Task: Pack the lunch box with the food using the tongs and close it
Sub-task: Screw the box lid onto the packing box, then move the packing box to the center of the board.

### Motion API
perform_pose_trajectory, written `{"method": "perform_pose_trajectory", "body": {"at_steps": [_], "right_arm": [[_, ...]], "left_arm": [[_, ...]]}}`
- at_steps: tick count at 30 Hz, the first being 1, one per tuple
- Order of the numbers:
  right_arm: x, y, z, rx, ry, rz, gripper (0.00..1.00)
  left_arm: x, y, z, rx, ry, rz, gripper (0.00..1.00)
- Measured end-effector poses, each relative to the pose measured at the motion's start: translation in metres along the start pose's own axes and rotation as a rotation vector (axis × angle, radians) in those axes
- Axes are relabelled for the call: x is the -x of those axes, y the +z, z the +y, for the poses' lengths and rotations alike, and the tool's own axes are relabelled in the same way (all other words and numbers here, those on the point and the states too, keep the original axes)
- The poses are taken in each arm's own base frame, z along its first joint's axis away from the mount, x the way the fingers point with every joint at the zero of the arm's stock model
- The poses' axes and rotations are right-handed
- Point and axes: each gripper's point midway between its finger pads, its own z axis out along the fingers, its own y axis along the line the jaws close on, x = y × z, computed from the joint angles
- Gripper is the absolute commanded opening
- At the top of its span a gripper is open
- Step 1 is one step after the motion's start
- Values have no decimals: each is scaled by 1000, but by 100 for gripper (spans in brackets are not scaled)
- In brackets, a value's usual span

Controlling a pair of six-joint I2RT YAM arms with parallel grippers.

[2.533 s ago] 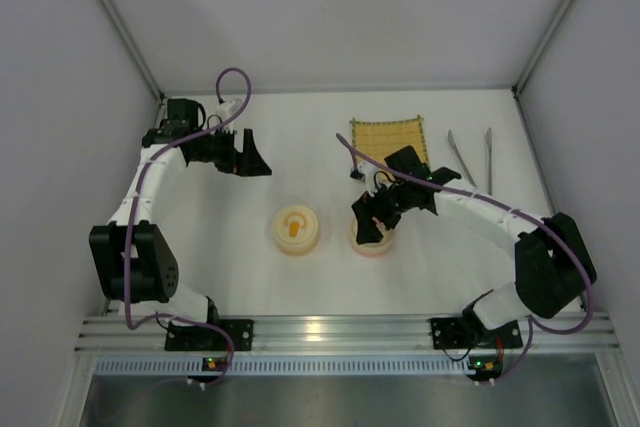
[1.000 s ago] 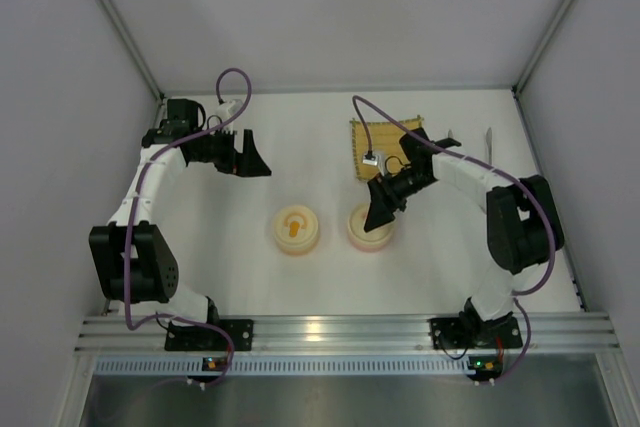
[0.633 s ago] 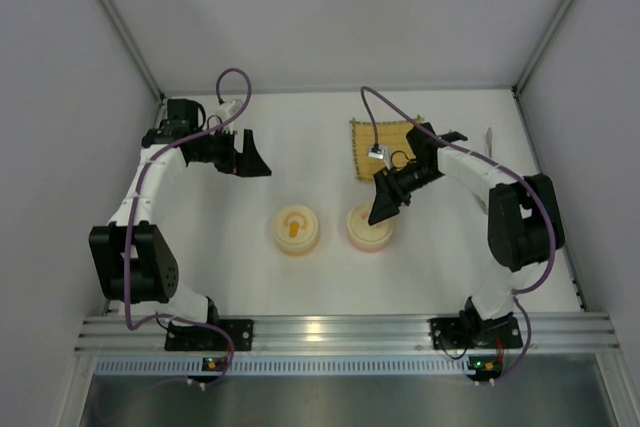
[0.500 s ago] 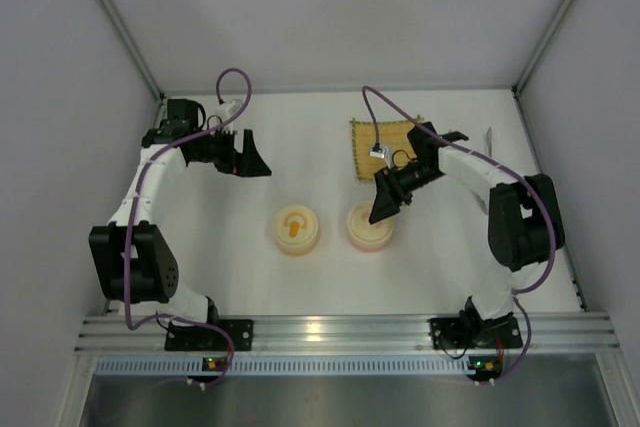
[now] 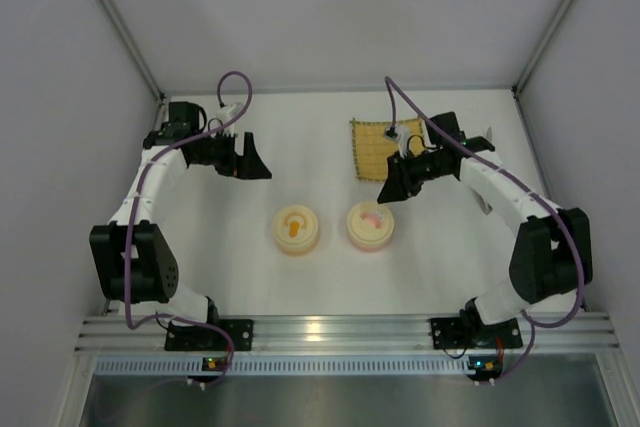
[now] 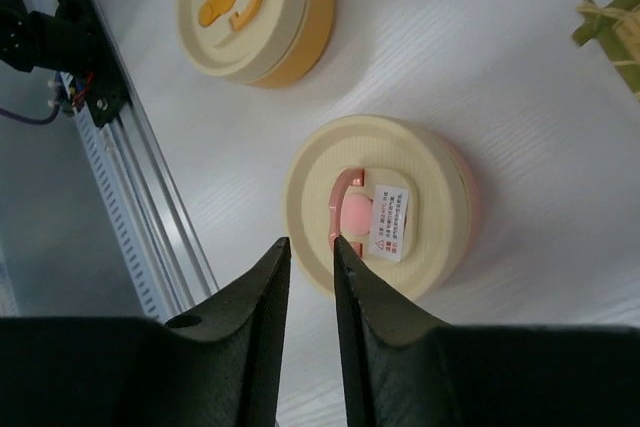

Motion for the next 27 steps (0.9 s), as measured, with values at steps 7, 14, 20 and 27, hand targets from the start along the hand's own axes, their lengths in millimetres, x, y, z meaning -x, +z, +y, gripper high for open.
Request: {"method": "perform_pose_trajectory", "body": {"at_steps": [7, 14, 20, 27], "right_arm": [[2, 2, -10, -126, -60, 13, 3], [-22, 22, -14, -187, -89, 115, 2], [-30, 33, -12, -189, -102, 160, 0], [-37, 43, -10, -170, -108, 194, 0]], "left_arm": [[0, 0, -1, -6, -1, -1, 98], [0, 0, -1, -6, -1, -1, 98], [0, 0, -1, -6, -1, -1, 98], [0, 0, -1, -6, 0, -1, 98]]}}
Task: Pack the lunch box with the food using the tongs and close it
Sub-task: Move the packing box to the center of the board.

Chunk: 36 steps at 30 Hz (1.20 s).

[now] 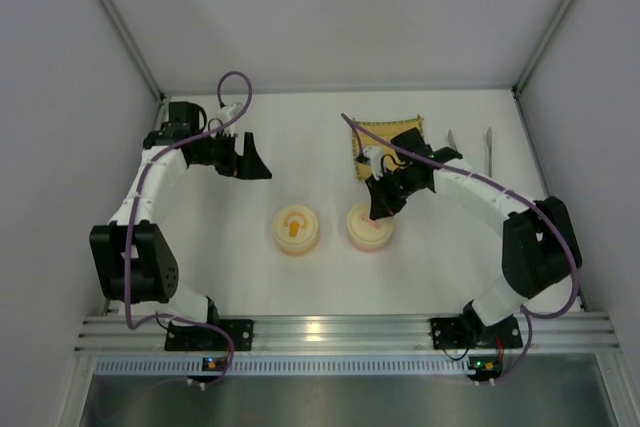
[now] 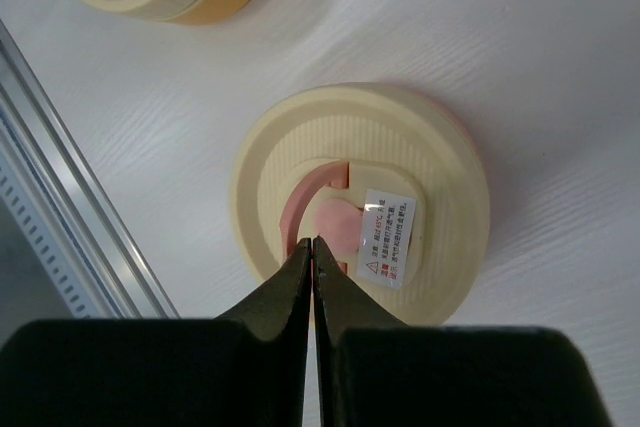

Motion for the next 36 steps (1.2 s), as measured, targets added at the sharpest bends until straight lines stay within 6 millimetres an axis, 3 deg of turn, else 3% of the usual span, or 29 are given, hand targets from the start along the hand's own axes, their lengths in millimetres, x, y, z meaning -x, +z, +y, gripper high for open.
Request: {"method": "perform_pose_trajectory", "body": {"at_steps": [8, 19, 29, 32, 33, 36], "right_arm": [[-5, 8, 8, 30, -6, 20, 0], [-29, 23, 22, 63, -19, 84, 0], [-22, 16, 29, 80, -19, 49, 5], [-8, 3, 30, 93, -12, -10, 16], [-2, -2, 28, 94, -6, -33, 32], [15, -19, 16, 83, 15, -102, 52]], "left_arm": [[0, 0, 0, 0, 0, 0, 98], [0, 0, 0, 0, -1, 1, 98], [-1, 0, 2, 8, 7, 4, 98], [-4, -1, 3, 14, 22, 15, 98], [-7, -1, 4, 18, 34, 28, 98], [-21, -4, 5, 20, 60, 78, 98]]}}
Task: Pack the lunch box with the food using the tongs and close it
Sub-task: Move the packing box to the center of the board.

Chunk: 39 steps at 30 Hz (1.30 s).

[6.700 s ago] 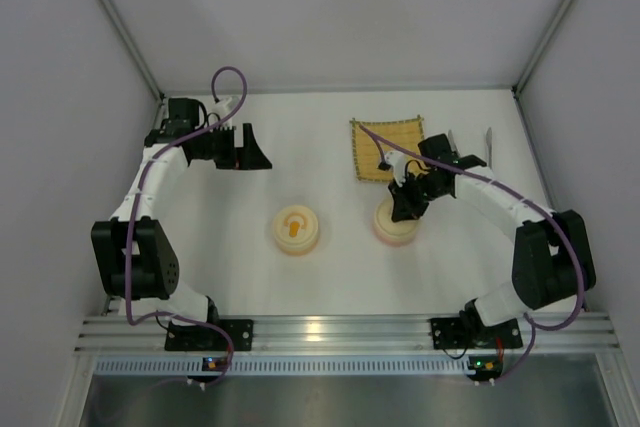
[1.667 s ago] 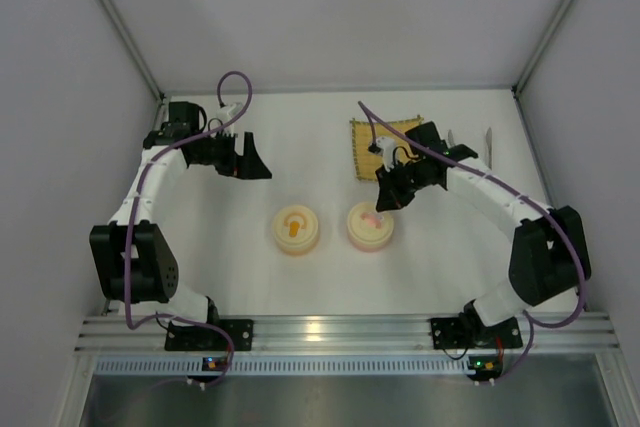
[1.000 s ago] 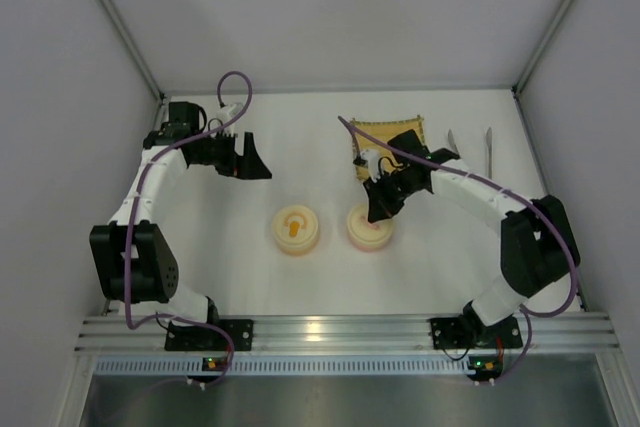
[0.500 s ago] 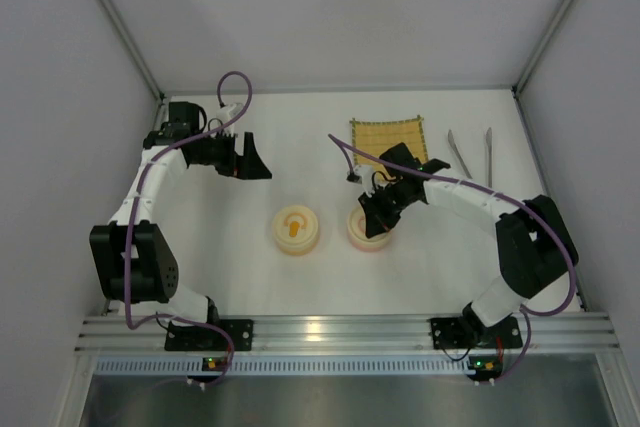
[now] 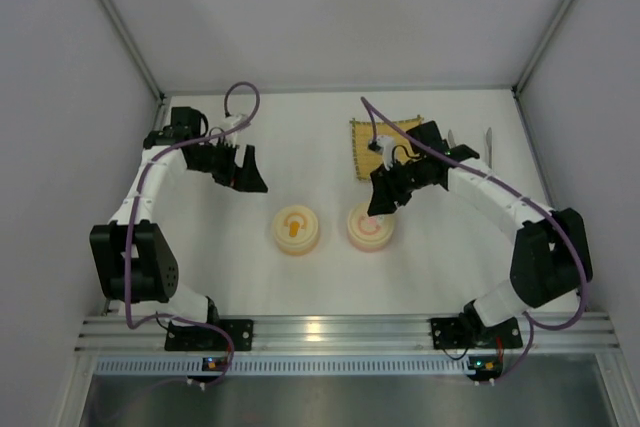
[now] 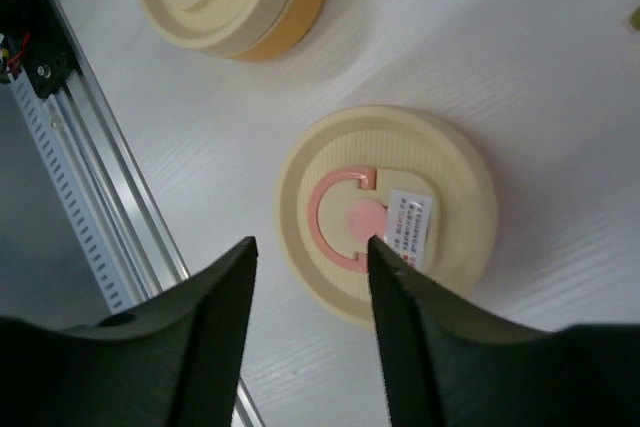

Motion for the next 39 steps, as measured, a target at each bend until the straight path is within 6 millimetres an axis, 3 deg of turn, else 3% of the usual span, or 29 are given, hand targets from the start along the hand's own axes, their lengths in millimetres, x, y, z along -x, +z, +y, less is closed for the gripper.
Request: {"method": "perform_pose_trajectory", "body": {"at_steps": [7, 15, 24, 31, 39], "right_arm": [[4, -20, -36, -69, 84, -52, 52], [-13, -2, -54, -59, 187, 8, 52], [-15, 8, -63, -57, 205, 13, 50], [-24, 14, -67, -55, 213, 31, 39], [-31, 26, -56, -7, 204, 35, 36]], "left_arm": [[-41, 2, 10, 29, 19, 130, 95], [-76, 21, 22, 30, -24, 235, 88], [-90, 70, 14, 4, 19, 326, 82], [-95, 87, 19, 22, 19, 355, 76], [-95, 100, 1, -4, 52, 367, 72]]}}
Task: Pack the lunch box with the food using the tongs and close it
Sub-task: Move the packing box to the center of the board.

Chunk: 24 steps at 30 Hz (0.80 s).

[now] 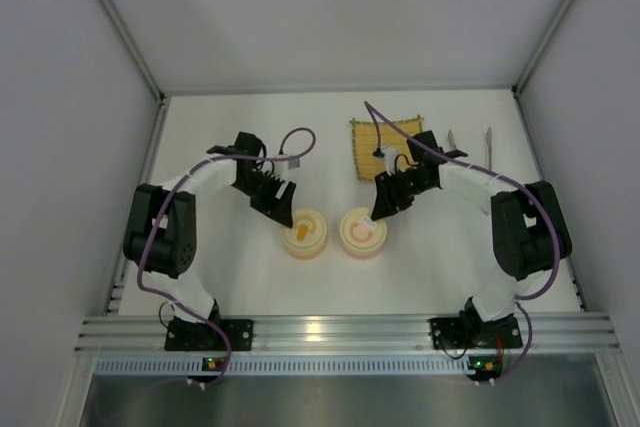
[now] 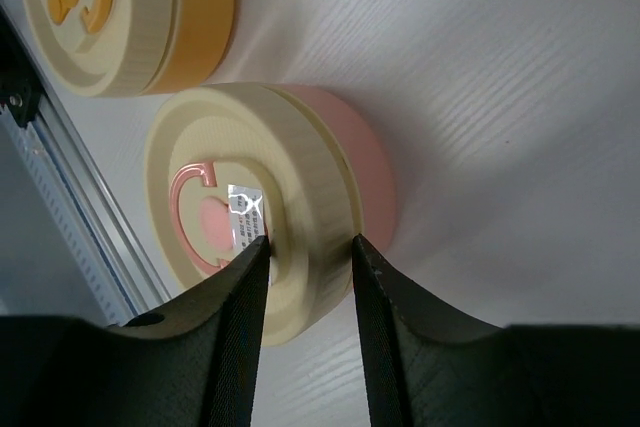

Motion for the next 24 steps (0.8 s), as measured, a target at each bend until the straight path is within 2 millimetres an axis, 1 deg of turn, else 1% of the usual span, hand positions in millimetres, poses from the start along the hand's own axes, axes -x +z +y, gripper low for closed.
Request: {"method": "perform_pose_trajectory", "body": {"at_steps": [3, 10, 14, 15, 17, 18, 20, 21, 22, 23, 24], "right_arm": [[-2, 5, 7, 28, -1, 2, 36], [-6, 11, 17, 56, -5, 13, 36], [-7, 14, 23, 66, -15, 24, 37], [-7, 15, 24, 67, -15, 25, 40], [-8, 15, 24, 65, -16, 28, 44], [-8, 15, 23, 61, -17, 29, 51], [-9, 14, 21, 51, -24, 34, 61], [-9, 14, 21, 47, -28, 35, 71], [-8, 13, 20, 43, -29, 38, 75], [-5, 10, 20, 39, -35, 31, 80], [0, 6, 21, 35, -44, 20, 89]], "left_arm": [[1, 4, -5, -9, 3, 3, 72], [-1, 9, -14, -36, 4, 9, 72], [-2, 10, -16, -41, 4, 13, 78], [-3, 11, -16, -41, 5, 15, 84], [-4, 11, -15, -33, 9, 19, 89], [-4, 11, -14, -29, 9, 21, 98], [-6, 9, -12, -14, 9, 31, 98], [-5, 8, -11, -8, 7, 34, 98], [-3, 4, -10, 0, 3, 35, 98], [2, -1, -10, 6, 3, 29, 98], [10, -9, -9, 14, 5, 12, 98]]}}
